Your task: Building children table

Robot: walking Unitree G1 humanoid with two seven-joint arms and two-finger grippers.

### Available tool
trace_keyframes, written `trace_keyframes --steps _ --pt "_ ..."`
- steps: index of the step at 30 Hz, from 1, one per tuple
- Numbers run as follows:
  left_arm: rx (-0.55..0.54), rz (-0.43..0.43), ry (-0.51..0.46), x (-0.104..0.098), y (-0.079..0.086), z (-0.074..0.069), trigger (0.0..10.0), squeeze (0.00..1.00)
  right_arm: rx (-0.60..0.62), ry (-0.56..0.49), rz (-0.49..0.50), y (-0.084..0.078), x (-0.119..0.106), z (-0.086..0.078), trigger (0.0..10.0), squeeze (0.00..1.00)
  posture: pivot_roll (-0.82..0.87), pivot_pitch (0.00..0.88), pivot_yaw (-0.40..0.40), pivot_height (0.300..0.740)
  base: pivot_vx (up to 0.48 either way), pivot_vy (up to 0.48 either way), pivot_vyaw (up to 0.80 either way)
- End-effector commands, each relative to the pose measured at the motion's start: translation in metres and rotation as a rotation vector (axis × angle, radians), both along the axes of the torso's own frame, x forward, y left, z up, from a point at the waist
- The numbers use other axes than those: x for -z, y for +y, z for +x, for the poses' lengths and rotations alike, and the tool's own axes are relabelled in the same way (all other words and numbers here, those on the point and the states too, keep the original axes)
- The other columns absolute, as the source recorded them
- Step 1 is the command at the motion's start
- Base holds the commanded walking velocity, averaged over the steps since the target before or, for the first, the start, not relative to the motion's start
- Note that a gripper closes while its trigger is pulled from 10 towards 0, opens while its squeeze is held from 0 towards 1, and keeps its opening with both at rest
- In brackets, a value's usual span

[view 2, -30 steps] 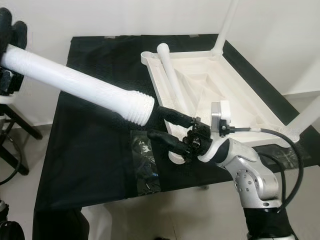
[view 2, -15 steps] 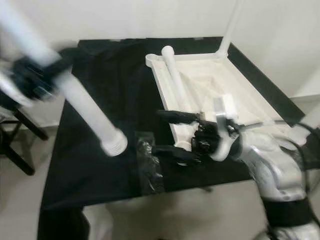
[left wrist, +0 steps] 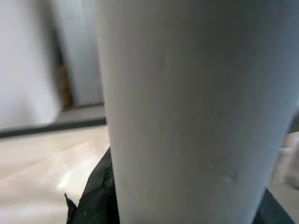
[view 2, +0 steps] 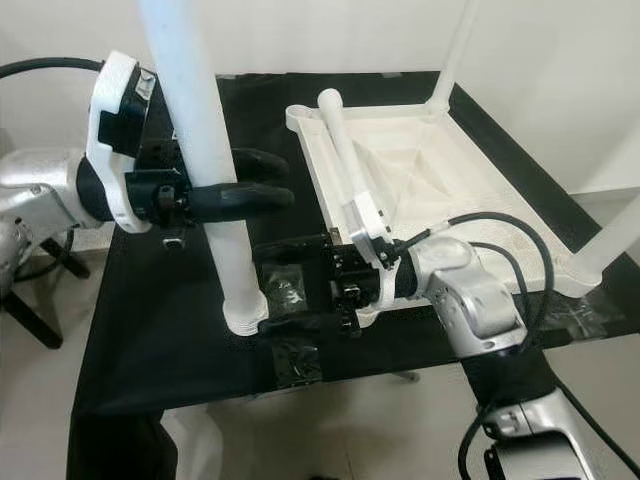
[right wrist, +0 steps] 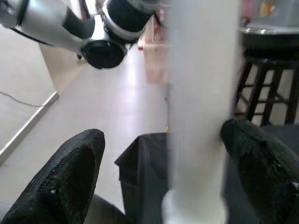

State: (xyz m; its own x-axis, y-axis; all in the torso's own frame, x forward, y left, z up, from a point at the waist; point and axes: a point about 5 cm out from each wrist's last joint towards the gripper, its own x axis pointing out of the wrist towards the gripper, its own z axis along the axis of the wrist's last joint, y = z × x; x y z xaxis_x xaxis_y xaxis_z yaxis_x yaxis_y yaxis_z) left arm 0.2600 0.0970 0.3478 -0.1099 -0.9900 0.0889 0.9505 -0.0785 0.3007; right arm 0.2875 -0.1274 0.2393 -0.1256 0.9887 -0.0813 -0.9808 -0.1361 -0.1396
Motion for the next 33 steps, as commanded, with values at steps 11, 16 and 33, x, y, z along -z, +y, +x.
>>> trace_keyframes --steps 11,16,33 --pt "0.253 0.087 -0.047 0.001 -0.013 -0.017 0.0 0.0 -0.105 -0.015 -0.038 0.013 -0.002 0.004 10.0 0.0 0.08 0.149 -0.072 0.74 0.0 0.0 0.0" --pt "0.287 0.088 -0.04 0.002 -0.016 -0.016 0.0 0.0 -0.16 -0.006 -0.067 0.021 0.004 0.001 10.0 0.0 0.07 0.144 -0.071 0.74 0.0 0.0 0.0" --pt "0.377 0.042 -0.089 -0.013 -0.035 -0.012 0.0 0.0 -0.27 -0.007 -0.092 0.075 0.019 0.002 0.0 0.0 0.06 0.127 -0.069 0.74 0.0 0.0 0.0"
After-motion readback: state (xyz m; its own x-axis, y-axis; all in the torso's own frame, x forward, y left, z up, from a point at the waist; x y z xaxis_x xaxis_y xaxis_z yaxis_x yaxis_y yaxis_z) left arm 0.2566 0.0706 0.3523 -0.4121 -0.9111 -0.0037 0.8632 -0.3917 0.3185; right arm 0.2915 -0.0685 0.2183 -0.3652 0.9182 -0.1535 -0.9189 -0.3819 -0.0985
